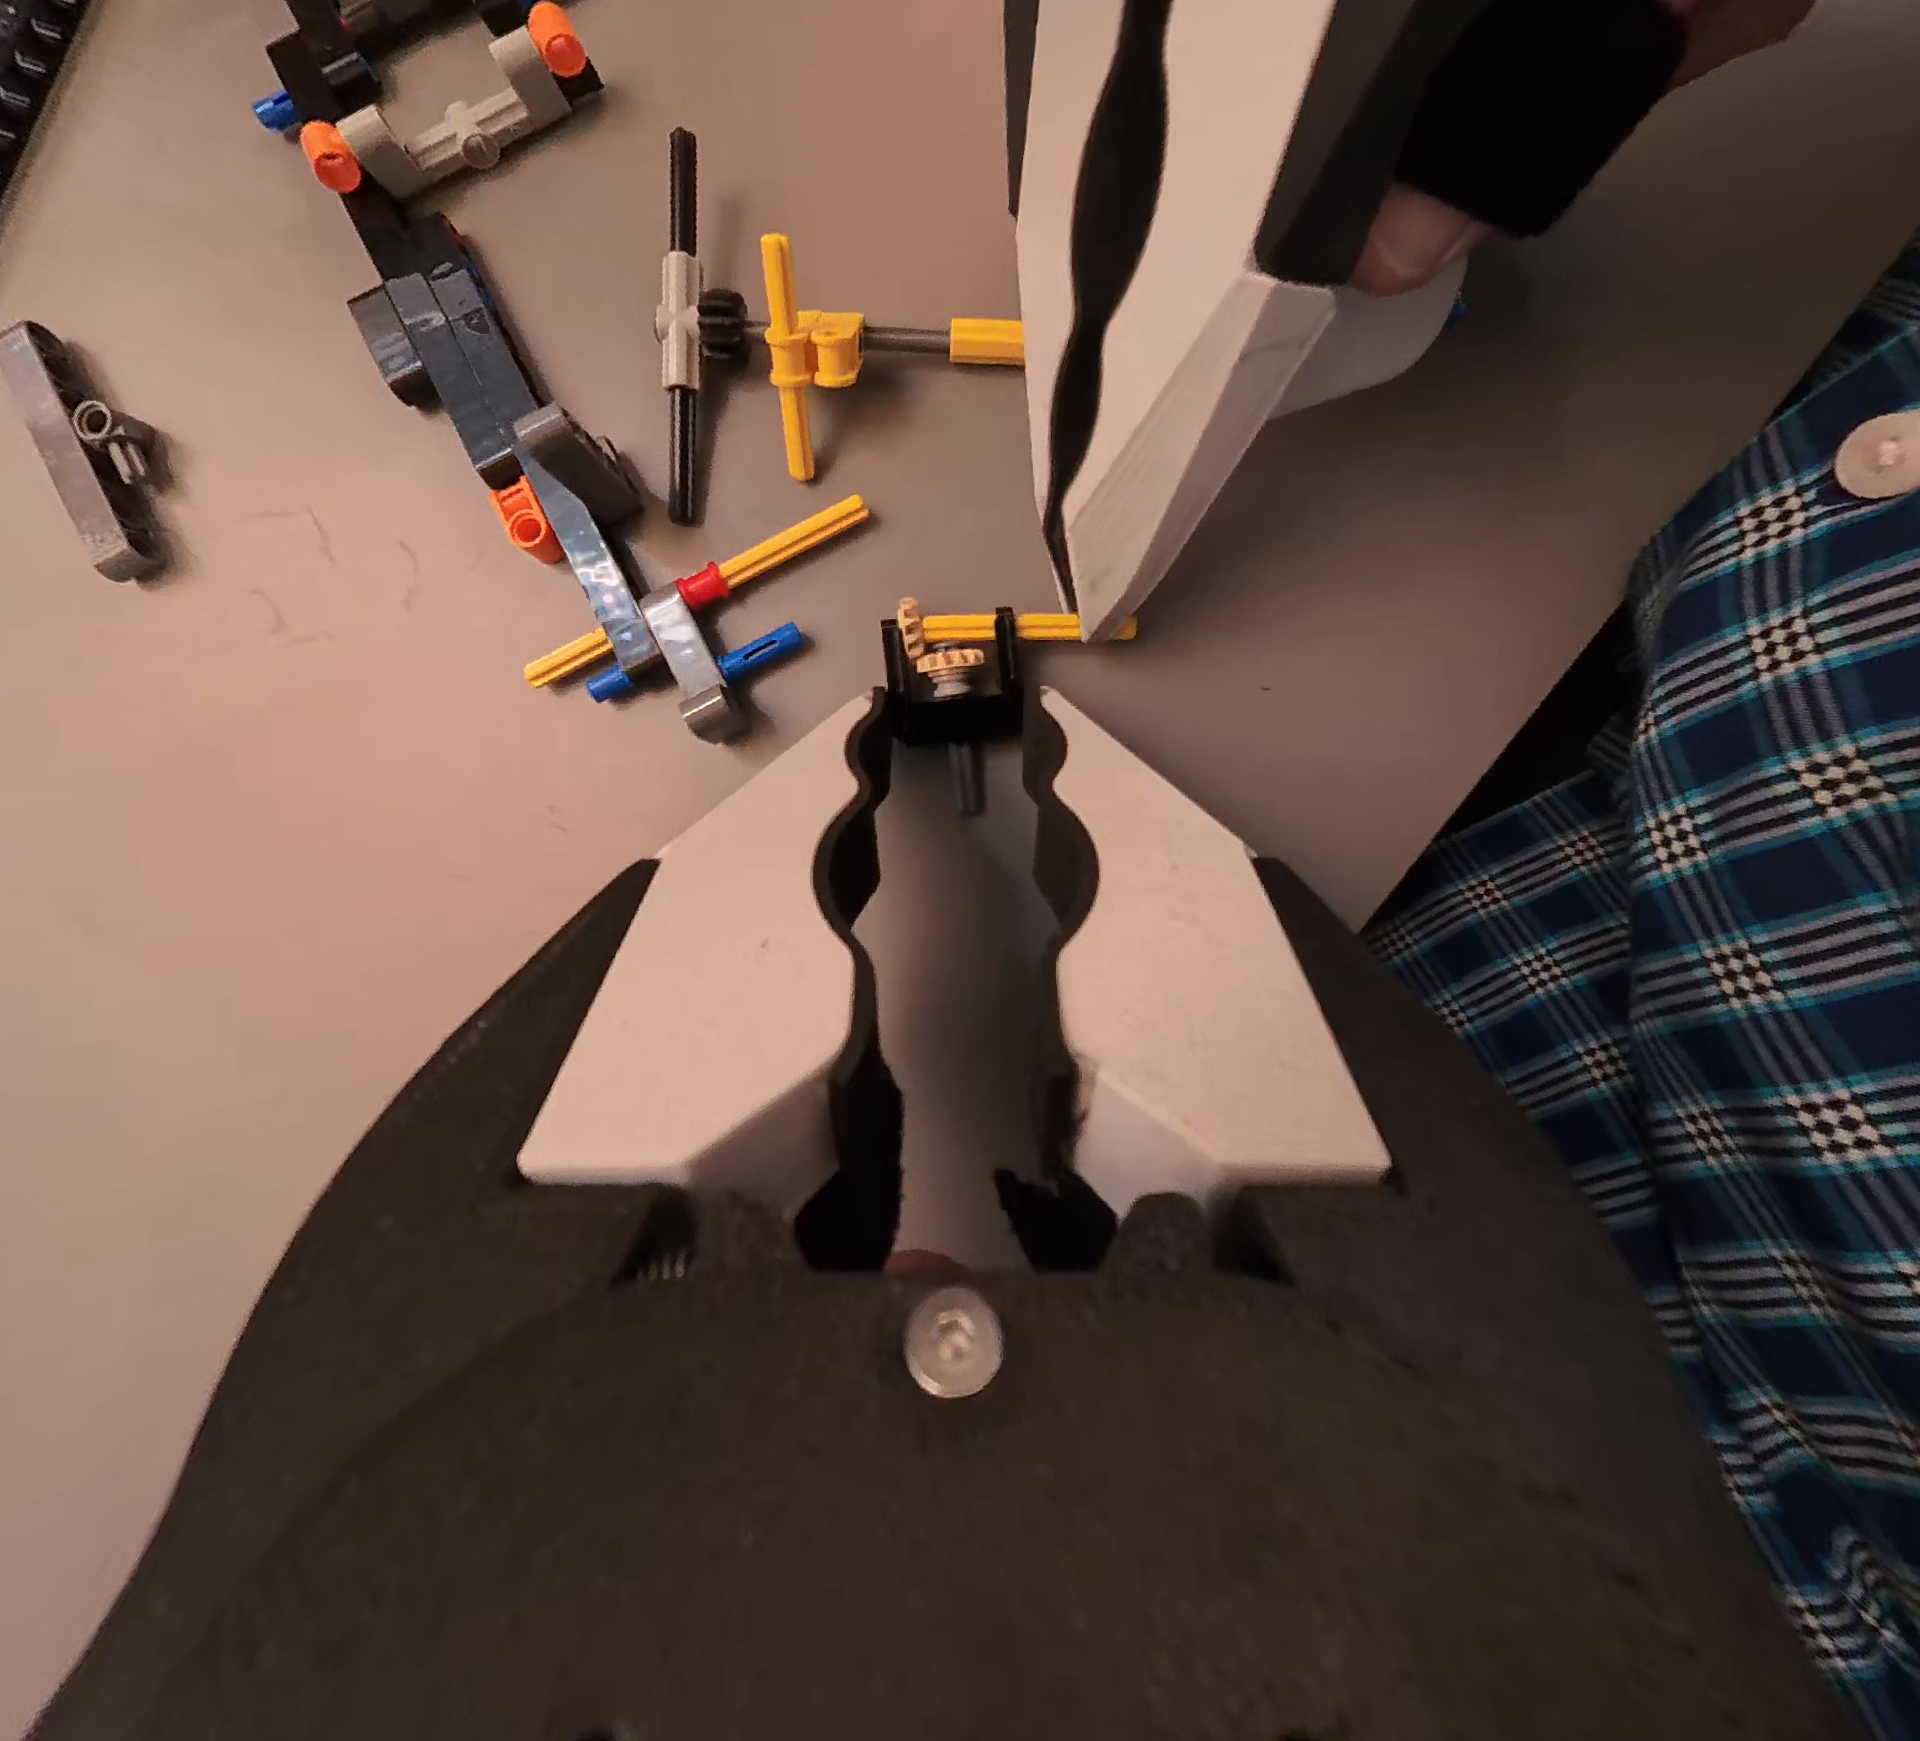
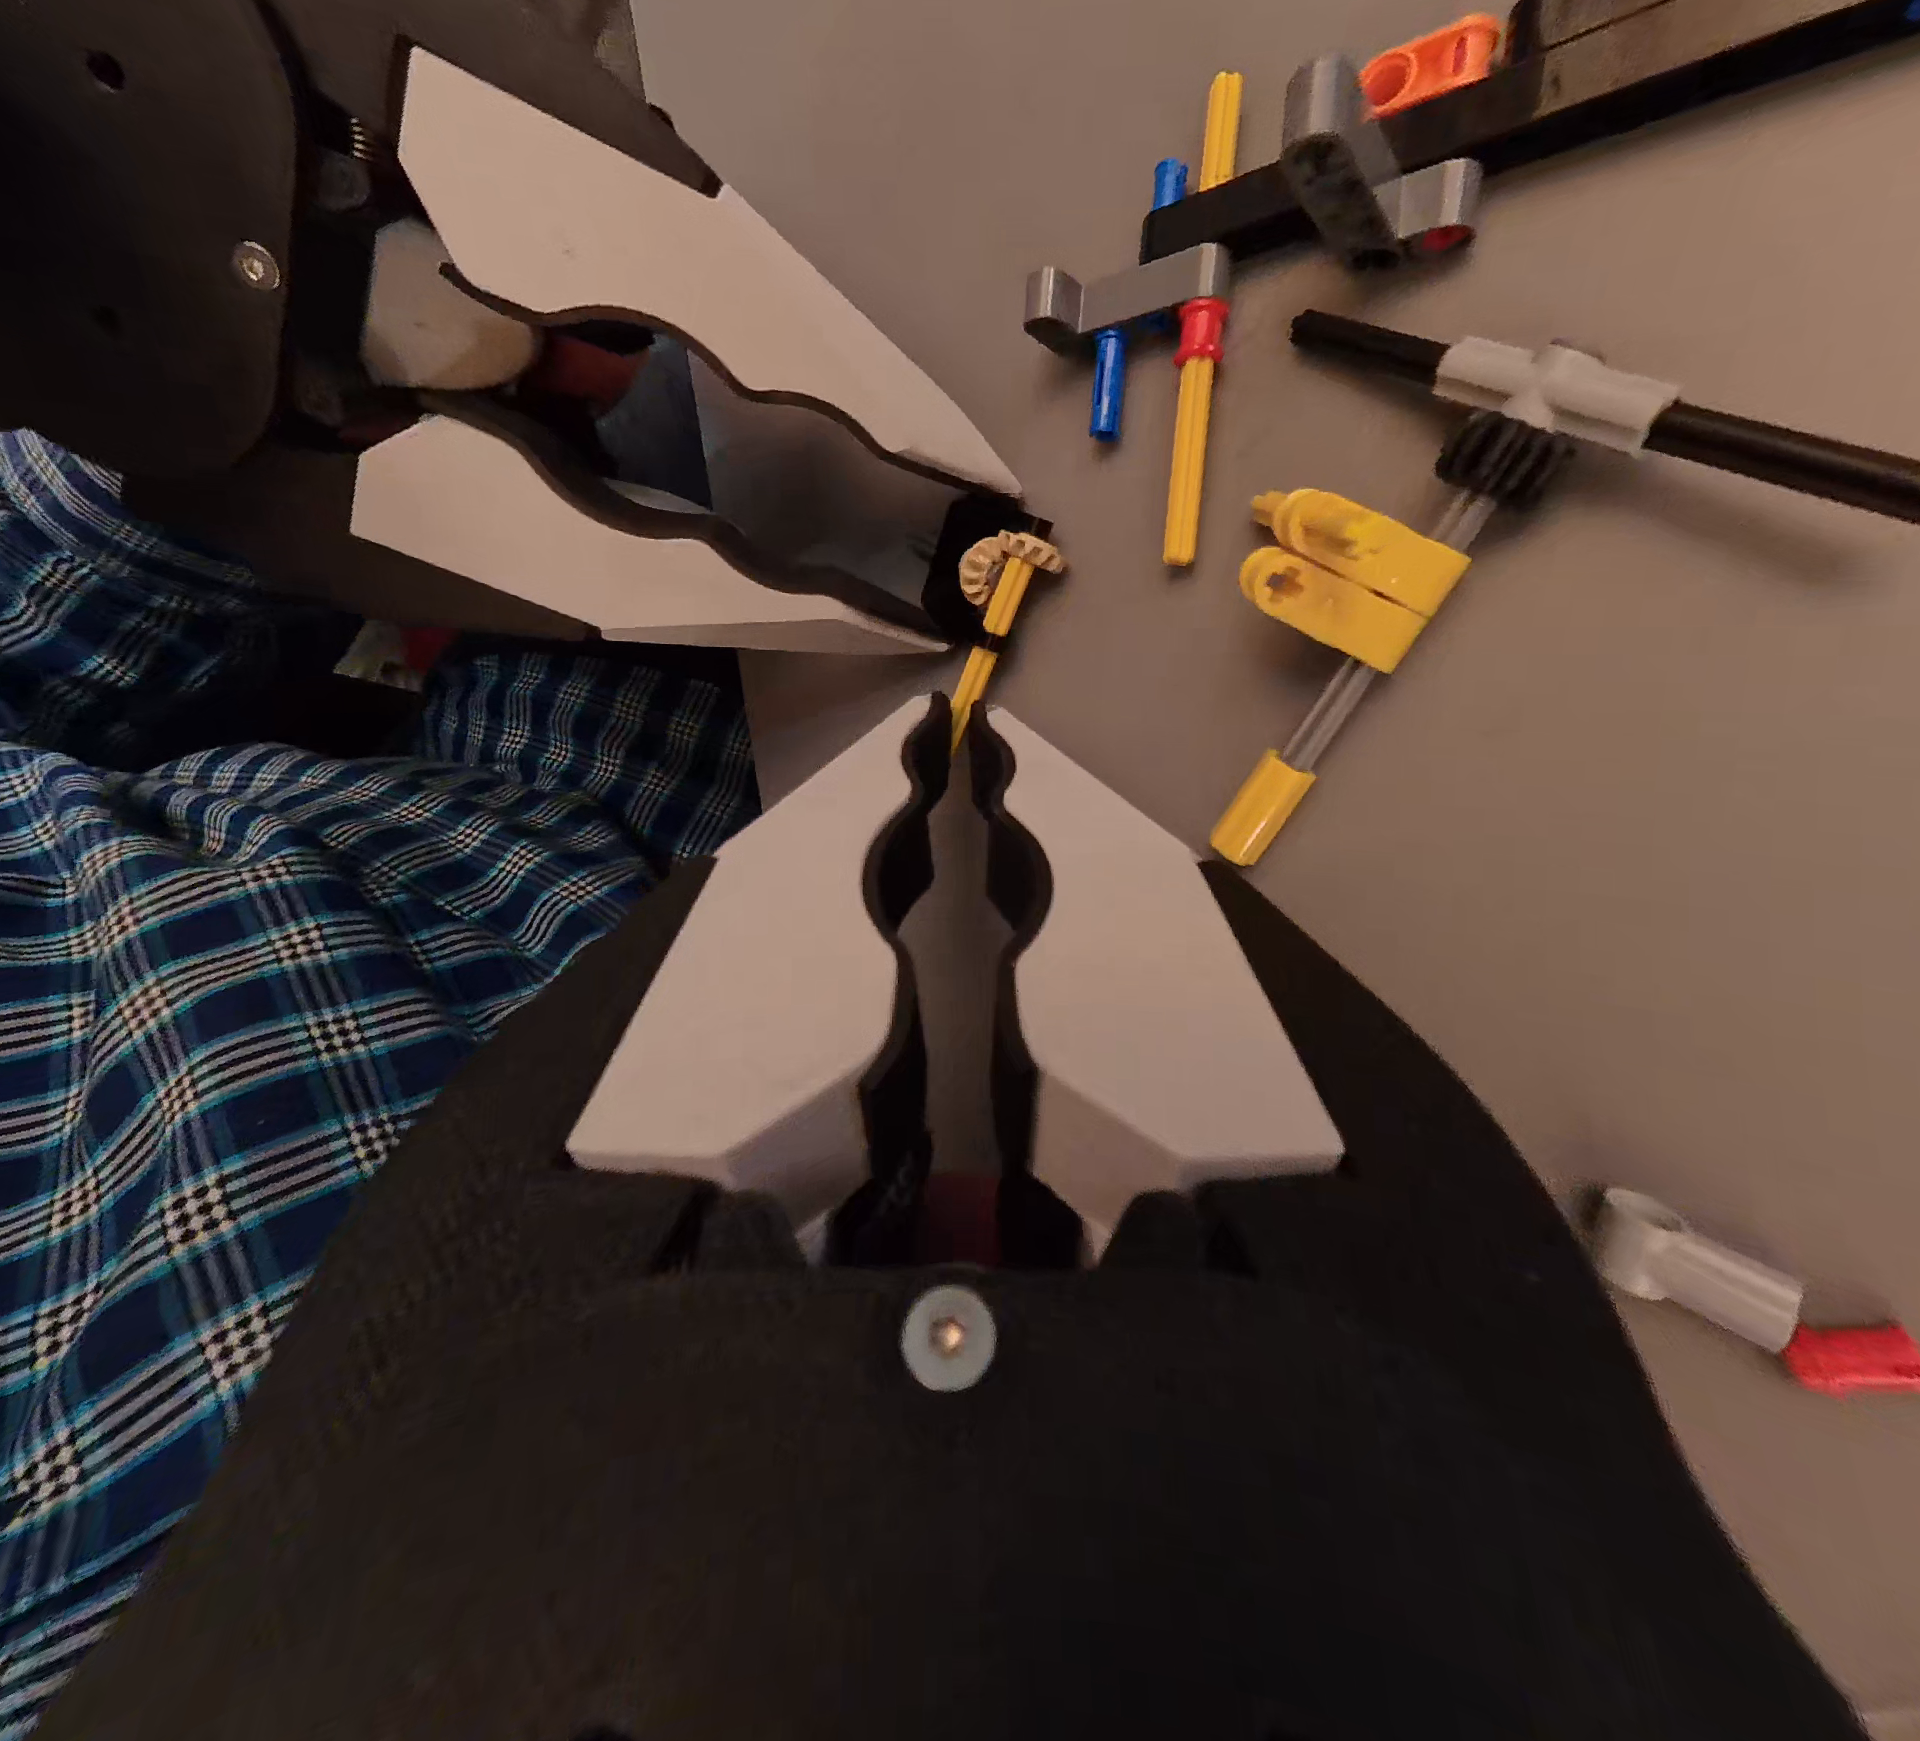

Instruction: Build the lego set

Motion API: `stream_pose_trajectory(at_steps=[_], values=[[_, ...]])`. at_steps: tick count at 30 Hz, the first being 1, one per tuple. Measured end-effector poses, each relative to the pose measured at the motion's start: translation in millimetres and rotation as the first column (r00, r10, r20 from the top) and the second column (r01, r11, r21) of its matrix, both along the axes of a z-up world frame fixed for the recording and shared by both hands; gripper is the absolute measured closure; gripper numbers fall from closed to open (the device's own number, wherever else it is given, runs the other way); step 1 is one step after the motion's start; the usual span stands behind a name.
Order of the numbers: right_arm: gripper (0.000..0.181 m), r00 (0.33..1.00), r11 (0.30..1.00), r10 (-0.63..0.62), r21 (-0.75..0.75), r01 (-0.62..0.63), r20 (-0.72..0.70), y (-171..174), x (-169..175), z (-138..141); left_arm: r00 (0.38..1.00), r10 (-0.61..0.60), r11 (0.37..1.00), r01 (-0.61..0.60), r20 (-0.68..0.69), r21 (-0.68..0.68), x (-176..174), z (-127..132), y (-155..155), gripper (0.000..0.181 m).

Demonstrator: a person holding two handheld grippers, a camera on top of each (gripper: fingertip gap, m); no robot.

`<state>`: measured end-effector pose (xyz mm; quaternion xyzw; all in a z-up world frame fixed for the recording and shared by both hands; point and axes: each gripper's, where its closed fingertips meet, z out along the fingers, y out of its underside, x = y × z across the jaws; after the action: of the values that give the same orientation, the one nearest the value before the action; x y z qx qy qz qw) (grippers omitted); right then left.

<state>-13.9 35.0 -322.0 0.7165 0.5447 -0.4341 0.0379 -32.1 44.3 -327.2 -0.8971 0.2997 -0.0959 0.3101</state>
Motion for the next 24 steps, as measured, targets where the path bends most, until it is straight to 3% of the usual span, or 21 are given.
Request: stream_pose_trajectory(at_steps=[9, 12, 19, 21, 24], values=[[0.180, 0.999, 0.999, -0.035, 0.008, 0.035, -0.020, 3, -2, 2, 1.000, -0.008, 1.000, 0.008, -0.015, -0.002, -2, 0, 1, 0.158], [0.170, 0.998, 0.999, -0.016, 0.041, 0.019, -0.061, 2, -3, 7, 1.000, -0.013, 1.000, 0.013, -0.013, -0.001, -1, 0, 1, 0.158], [0.145, 0.971, 0.932, 0.176, 0.346, -0.111, -0.162, 10, -8, 11, 1.000, -0.016, 1.000, 0.015, -0.008, -0.006, 0, 0, 1, 0.158], [0.144, 0.952, 0.905, 0.231, 0.404, -0.134, -0.201, 11, -13, 15, 1.000, -0.016, 1.000, 0.016, -0.010, -0.007, 0, 0, 1, 0.158], [0.158, 0.936, 0.907, 0.244, 0.402, -0.127, -0.255, 10, -20, 22, 1.000, -0.017, 1.000, 0.017, -0.012, -0.009, 0, 0, 1, 0.158]])
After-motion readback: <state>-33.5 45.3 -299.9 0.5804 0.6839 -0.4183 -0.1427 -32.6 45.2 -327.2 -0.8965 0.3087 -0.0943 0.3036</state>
